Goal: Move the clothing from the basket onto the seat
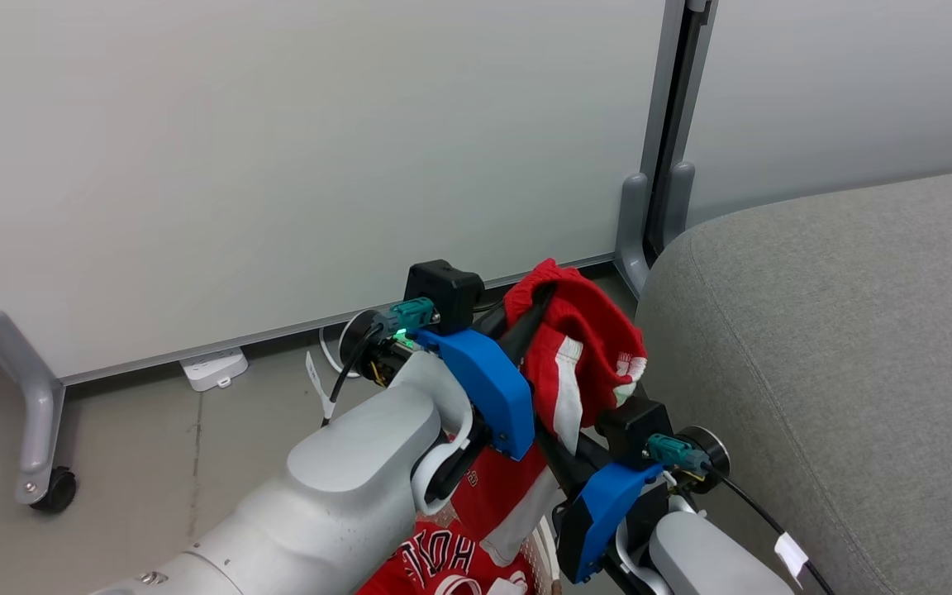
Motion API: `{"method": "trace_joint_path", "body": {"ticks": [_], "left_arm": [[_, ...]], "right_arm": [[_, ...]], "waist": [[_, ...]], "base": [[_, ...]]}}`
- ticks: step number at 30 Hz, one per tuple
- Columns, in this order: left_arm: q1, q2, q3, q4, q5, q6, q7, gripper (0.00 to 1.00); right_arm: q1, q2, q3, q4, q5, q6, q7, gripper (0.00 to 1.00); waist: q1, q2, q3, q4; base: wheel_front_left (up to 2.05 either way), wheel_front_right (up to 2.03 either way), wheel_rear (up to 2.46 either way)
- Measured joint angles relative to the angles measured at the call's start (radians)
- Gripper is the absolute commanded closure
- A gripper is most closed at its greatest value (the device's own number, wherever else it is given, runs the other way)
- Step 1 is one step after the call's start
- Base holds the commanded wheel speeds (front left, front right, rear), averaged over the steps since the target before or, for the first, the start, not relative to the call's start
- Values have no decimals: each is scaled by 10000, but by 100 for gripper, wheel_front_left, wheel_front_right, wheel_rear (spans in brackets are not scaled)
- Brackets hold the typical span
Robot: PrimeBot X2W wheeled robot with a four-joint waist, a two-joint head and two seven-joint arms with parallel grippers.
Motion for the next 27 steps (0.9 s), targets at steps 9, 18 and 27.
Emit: {"method": "trace_joint_path", "body": {"ticks": [9, 18, 27], "left_arm": [[308, 27, 579, -119, 711, 111, -176, 0], [3295, 986, 3039, -2504, 3501, -140, -186, 0], [6176, 1446, 5114, -3728, 5260, -451, -186, 0]], "right_arm": [[-68, -4, -397, 105, -284, 0, -128, 100], [-57, 0, -1030, 127, -621, 0, -207, 100], [28, -2, -1488, -176, -819, 0, -209, 100]], "waist": [[-1, 0, -6, 81], [0, 0, 73, 163], [-1, 0, 189, 252]], "base": [[0, 0, 0], [0, 0, 0], [0, 0, 0]]}}
